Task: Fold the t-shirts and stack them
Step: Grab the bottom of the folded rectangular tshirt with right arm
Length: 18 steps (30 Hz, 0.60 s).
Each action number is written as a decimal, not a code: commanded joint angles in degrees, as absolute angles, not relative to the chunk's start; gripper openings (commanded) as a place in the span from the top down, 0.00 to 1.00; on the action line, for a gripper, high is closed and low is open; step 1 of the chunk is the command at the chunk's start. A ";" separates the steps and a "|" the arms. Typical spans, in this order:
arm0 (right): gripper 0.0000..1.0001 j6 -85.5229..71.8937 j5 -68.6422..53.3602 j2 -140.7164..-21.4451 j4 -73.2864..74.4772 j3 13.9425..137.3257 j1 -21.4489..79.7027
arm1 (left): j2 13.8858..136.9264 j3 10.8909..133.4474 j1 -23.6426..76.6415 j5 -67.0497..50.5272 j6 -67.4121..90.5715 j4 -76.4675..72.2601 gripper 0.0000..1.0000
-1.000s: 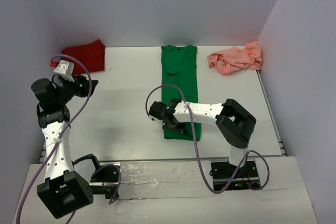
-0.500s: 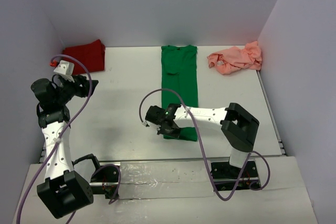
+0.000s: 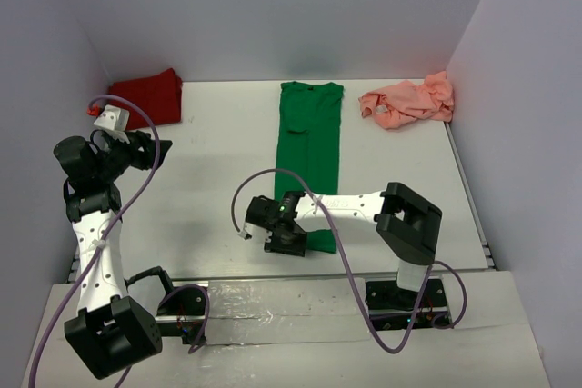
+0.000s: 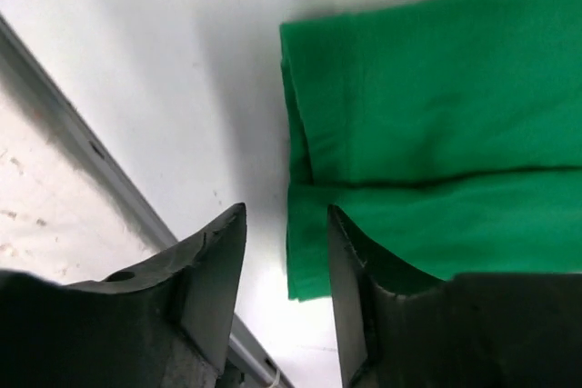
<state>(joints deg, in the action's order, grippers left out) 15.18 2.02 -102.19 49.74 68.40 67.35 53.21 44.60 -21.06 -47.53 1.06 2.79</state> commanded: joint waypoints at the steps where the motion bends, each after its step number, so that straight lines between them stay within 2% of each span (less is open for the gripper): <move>1: 0.51 16.17 2.28 -102.57 44.66 67.76 67.68 | 52.56 46.85 -21.36 -49.31 0.62 2.55 0.26; 6: 0.48 15.30 3.16 -97.75 35.18 66.36 67.50 | 52.47 46.50 -21.45 -49.39 0.62 2.64 0.26; 9: 0.48 14.85 10.52 -95.28 29.82 64.34 67.59 | 52.21 46.23 -21.36 -49.22 0.62 2.64 0.26; 13: 0.47 15.99 20.55 -95.27 29.53 61.80 67.68 | 51.85 45.62 -21.36 -48.87 -1.41 2.20 0.26; 18: 0.47 15.12 23.47 -95.72 35.67 59.33 67.85 | 52.64 45.79 -21.44 -49.04 -1.41 2.11 0.26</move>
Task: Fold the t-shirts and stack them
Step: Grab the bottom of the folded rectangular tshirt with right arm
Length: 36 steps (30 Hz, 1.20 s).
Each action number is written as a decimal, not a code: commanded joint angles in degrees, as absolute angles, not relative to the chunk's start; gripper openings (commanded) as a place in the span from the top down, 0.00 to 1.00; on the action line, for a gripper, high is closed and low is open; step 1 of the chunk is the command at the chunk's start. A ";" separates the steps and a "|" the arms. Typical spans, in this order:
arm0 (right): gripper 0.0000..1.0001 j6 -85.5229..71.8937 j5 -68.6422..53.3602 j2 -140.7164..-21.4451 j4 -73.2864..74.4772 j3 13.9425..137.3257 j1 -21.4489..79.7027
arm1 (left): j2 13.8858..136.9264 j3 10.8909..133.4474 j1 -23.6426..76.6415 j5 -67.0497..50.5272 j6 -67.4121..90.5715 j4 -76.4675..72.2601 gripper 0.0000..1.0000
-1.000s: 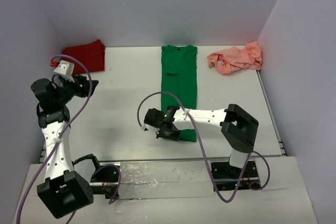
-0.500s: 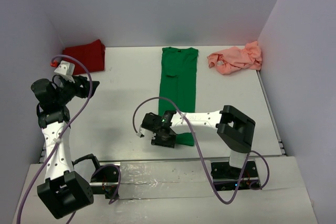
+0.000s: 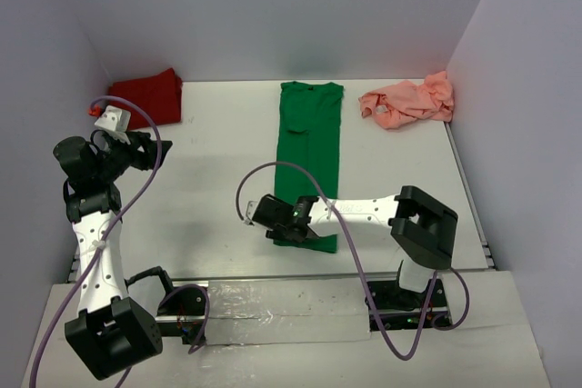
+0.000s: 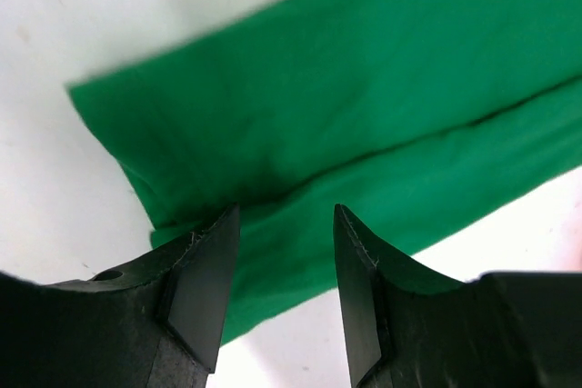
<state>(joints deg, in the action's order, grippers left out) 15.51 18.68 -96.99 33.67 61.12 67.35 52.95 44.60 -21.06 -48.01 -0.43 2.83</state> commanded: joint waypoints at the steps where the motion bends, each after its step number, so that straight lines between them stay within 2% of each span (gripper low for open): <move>1: 0.47 14.77 22.94 -95.36 36.29 58.54 67.85 | 52.82 45.88 -21.45 -49.22 -1.32 2.02 0.26; 6: 0.47 13.97 19.51 -93.78 41.83 57.75 68.55 | 53.26 45.70 -21.36 -48.96 -1.32 1.67 0.26; 26: 0.46 12.92 10.99 -88.59 42.98 58.71 73.56 | 53.52 45.79 -21.36 -48.51 -1.76 2.20 0.26; 36: 0.46 14.33 9.93 -93.16 39.03 56.25 74.00 | 53.26 45.79 -21.36 -48.60 -1.67 2.28 0.26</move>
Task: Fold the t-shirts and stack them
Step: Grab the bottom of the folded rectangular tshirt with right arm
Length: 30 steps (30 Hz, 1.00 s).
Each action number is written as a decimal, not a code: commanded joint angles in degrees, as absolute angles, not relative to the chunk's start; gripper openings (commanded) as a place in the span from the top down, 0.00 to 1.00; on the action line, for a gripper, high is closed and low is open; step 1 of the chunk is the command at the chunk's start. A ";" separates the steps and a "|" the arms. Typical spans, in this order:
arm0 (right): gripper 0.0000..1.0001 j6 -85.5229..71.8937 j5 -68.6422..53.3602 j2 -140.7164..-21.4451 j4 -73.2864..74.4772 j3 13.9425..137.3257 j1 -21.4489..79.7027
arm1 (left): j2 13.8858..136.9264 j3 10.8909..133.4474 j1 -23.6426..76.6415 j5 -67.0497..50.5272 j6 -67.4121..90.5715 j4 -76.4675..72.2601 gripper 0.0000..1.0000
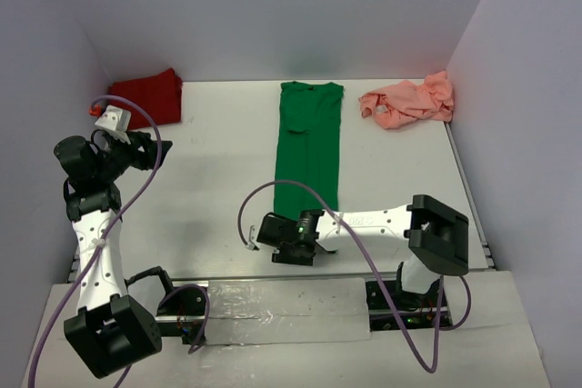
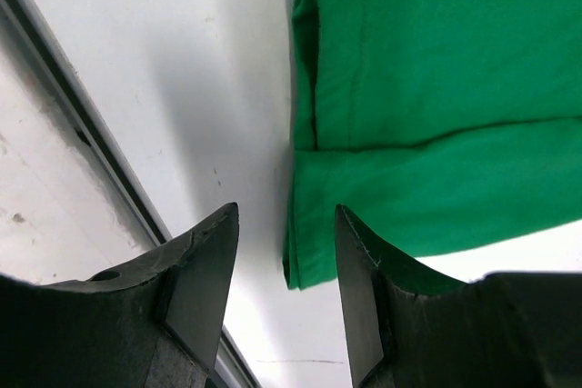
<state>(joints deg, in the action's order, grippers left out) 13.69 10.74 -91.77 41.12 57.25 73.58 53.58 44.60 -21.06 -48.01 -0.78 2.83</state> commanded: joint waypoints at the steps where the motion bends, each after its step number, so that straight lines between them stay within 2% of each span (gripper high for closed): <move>1: 0.46 14.59 9.93 -94.03 38.59 56.25 74.00 | 53.35 45.79 -21.36 -48.52 -1.84 2.29 0.26; 11: 0.49 16.26 10.45 -98.61 33.76 54.14 73.39 | 53.61 45.62 -21.36 -48.34 -1.93 2.02 0.26; 22: 0.54 15.03 22.85 -106.43 28.30 54.93 71.63 | 53.44 44.83 -21.36 -47.64 -2.28 0.97 0.26; 25: 0.66 14.77 22.68 -108.63 30.84 56.51 70.58 | 53.35 44.56 -21.36 -47.46 -2.37 0.97 0.26; 27: 0.79 14.33 19.71 -109.77 33.73 57.82 69.35 | 53.44 44.56 -21.36 -47.46 -2.46 0.88 0.26; 28: 0.92 14.41 18.56 -109.86 34.36 58.01 69.00 | 53.44 44.56 -21.36 -47.55 -2.55 0.97 0.26; 29: 1.00 14.33 18.11 -109.86 34.54 57.92 68.65 | 53.44 44.56 -21.36 -47.64 -2.55 0.88 0.26; 30: 1.00 14.50 17.24 -109.95 35.24 57.75 68.47 | 53.52 44.56 -21.36 -47.64 -2.55 0.79 0.26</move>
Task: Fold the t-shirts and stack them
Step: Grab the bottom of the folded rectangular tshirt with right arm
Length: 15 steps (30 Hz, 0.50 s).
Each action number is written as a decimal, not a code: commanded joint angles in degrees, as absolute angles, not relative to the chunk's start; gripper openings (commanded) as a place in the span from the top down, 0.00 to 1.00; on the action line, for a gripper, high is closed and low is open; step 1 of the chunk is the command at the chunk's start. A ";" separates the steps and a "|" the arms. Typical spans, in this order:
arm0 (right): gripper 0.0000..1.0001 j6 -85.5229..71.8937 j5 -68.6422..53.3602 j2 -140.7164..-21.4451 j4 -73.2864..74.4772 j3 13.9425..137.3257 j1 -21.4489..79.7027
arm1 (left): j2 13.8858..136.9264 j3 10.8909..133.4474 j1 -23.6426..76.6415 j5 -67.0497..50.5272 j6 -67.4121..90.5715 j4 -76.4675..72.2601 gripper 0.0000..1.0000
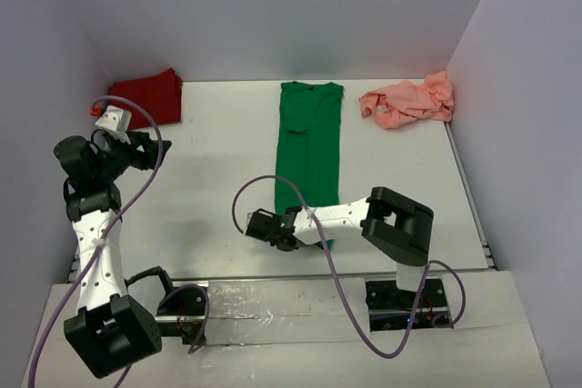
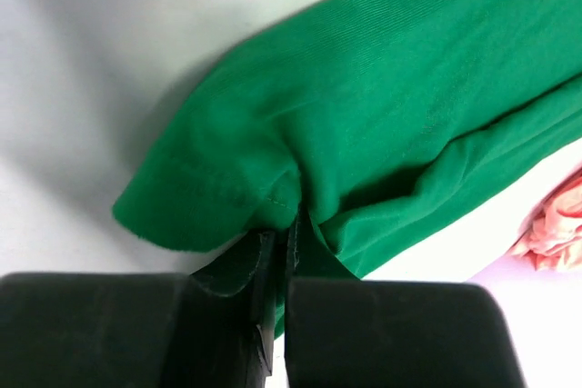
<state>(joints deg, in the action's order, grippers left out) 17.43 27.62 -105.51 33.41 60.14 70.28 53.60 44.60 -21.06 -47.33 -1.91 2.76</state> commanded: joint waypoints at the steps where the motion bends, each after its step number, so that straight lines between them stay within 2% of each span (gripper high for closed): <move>1: 1.00 14.85 16.62 -109.86 35.77 57.74 68.47 | 53.61 44.56 -21.36 -47.64 -2.46 0.70 0.26; 7: 1.00 14.85 10.13 -104.69 40.68 58.80 68.99 | 54.05 44.74 -21.36 -47.99 -2.64 0.97 0.26; 15: 1.00 16.44 1.24 -91.95 48.16 60.99 73.12 | 54.23 45.61 -21.36 -48.87 -3.16 2.72 0.26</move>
<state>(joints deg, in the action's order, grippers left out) 16.97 9.58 -98.54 43.18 60.20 71.11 54.24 44.60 -21.08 -47.37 -2.24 2.81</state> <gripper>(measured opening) 0.049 0.743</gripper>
